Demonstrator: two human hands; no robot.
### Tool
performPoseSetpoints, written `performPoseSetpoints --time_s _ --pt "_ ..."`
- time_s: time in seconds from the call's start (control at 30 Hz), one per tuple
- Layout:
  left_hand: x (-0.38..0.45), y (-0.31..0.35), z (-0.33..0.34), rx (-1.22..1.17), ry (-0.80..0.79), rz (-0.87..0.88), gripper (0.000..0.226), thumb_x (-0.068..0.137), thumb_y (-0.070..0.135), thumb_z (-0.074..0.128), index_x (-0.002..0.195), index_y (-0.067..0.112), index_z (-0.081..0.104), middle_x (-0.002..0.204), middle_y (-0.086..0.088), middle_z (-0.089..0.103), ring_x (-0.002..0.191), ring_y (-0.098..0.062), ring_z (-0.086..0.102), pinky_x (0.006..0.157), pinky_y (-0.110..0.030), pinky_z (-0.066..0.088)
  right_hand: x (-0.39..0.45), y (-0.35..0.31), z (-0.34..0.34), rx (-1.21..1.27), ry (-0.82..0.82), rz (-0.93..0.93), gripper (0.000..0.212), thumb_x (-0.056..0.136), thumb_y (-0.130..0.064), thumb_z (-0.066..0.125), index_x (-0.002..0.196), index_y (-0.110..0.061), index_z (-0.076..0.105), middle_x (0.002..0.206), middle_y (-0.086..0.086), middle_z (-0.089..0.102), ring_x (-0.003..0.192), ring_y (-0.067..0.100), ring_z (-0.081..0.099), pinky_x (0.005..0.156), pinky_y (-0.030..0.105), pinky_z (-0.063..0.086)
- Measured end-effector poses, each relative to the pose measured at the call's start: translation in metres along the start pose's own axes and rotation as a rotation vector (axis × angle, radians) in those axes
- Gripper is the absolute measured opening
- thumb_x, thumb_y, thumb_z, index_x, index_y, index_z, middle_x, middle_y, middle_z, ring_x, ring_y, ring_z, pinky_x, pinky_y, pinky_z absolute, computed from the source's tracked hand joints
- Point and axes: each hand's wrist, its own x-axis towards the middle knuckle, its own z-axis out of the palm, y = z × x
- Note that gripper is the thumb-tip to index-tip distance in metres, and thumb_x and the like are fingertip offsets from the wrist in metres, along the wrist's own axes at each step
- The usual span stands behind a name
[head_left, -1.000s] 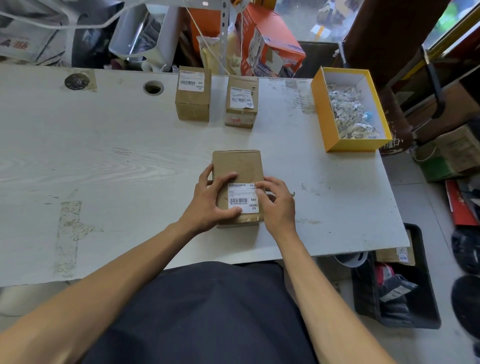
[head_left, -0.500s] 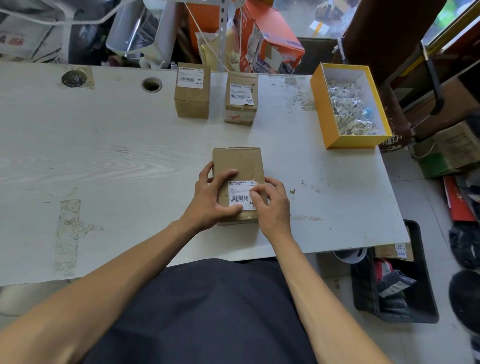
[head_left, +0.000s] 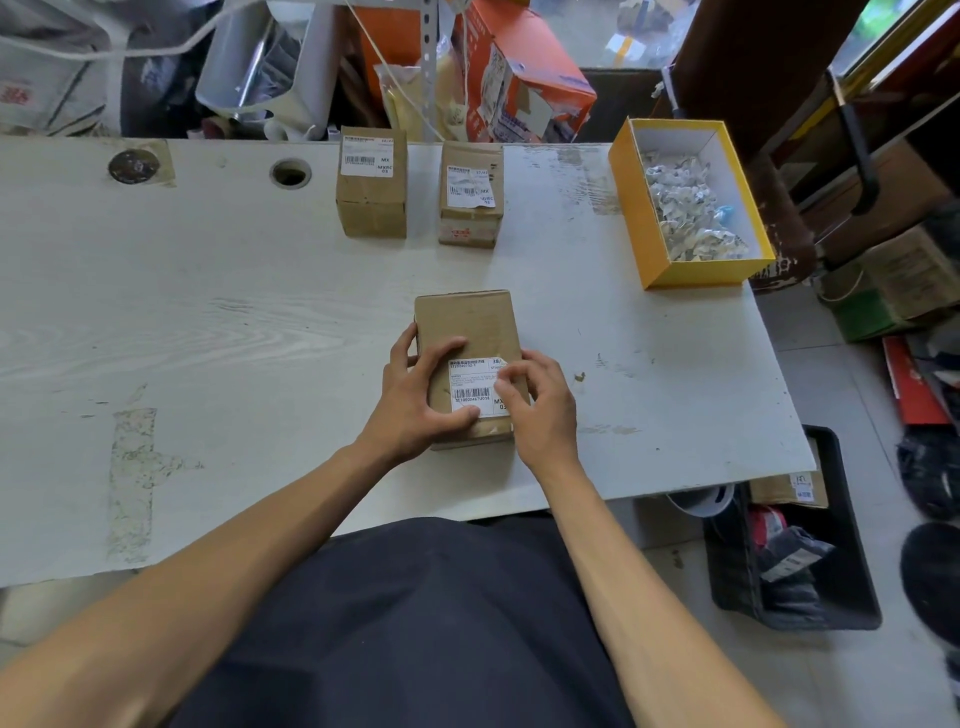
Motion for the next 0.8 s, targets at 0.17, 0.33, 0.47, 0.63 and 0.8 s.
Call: performPoseSetpoints --time_s 0.17,0.33,0.47,0.63,0.8 --pt "0.001 0.000 0.000 -0.004 -0.002 -0.006 0.075 0.063 0.055 0.075 0.128 0.064 0.039 0.158 0.011 0.009 0.134 -0.021 0.038 0.111 -0.040 0.041 0.001 -0.005 -0.002 -0.062 -0.010 -0.043 0.016 0.090 -0.015 0.064 0.105 -0.021 0.063 0.119 -0.007 0.054 0.106 0.005 0.053 0.090 0.022 0.047" --pt "0.001 -0.001 0.000 0.002 0.002 -0.007 0.076 0.063 0.055 0.075 0.129 0.064 0.038 0.158 0.011 0.009 0.134 -0.023 0.039 0.110 -0.045 0.042 0.000 -0.003 0.000 -0.079 -0.010 -0.023 0.014 0.091 -0.016 0.063 0.105 -0.020 0.063 0.124 -0.005 0.053 0.112 0.008 0.052 0.090 0.018 0.043" --pt "0.000 -0.001 -0.001 0.003 -0.001 -0.006 0.076 0.064 0.054 0.076 0.130 0.064 0.039 0.158 0.012 0.008 0.136 -0.023 0.037 0.111 -0.046 0.042 0.001 -0.006 -0.002 -0.095 -0.010 -0.044 0.020 0.090 -0.016 0.065 0.109 -0.022 0.063 0.118 -0.006 0.054 0.105 0.008 0.054 0.087 0.017 0.046" --pt "0.004 0.002 -0.001 -0.003 0.010 -0.001 0.076 0.063 0.055 0.075 0.128 0.065 0.038 0.158 0.010 0.010 0.135 -0.022 0.038 0.110 -0.045 0.042 0.004 -0.007 -0.003 -0.097 -0.004 -0.022 0.006 0.090 -0.016 0.067 0.095 -0.018 0.065 0.120 -0.006 0.054 0.108 0.007 0.053 0.089 0.017 0.045" --pt "-0.001 -0.001 -0.003 0.000 -0.006 -0.015 0.076 0.063 0.055 0.075 0.129 0.066 0.039 0.159 0.010 0.009 0.136 -0.021 0.038 0.111 -0.044 0.042 0.007 -0.013 0.001 -0.113 0.088 0.011 0.012 0.084 -0.024 0.073 0.092 -0.024 0.063 0.100 -0.009 0.060 0.095 0.010 0.060 0.080 0.027 0.051"
